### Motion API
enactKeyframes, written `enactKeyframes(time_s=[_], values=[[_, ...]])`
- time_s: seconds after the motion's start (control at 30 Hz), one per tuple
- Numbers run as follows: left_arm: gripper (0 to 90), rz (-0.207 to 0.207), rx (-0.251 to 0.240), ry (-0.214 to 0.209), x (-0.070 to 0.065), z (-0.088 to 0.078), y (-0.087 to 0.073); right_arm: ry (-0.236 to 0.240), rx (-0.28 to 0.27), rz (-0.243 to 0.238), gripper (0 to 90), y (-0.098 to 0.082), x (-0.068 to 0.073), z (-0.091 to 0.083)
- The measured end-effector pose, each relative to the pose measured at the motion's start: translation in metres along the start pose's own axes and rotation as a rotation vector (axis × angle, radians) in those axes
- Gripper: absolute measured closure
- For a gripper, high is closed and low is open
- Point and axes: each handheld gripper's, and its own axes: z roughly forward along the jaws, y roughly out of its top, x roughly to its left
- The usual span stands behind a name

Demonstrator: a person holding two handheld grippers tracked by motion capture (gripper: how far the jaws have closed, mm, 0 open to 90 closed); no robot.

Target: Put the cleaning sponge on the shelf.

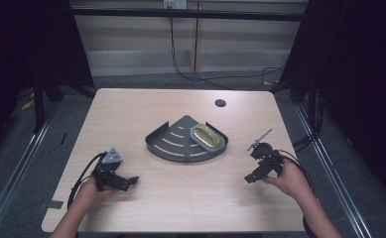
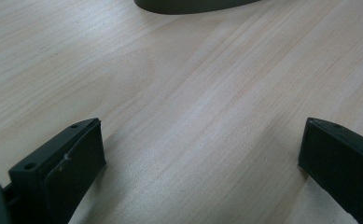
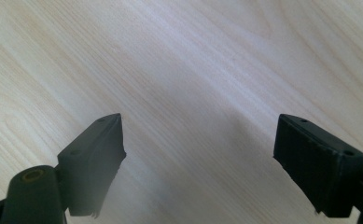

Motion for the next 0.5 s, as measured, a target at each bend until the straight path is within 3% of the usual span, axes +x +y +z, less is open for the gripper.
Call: enactKeyframes(time_s=[0.5], values=[[0.0, -0.001, 0.0, -0.001, 0.0, 0.0, 0.0, -0.006, -0.033, 0.006, 15.7, -0.025, -0.008, 0.003]])
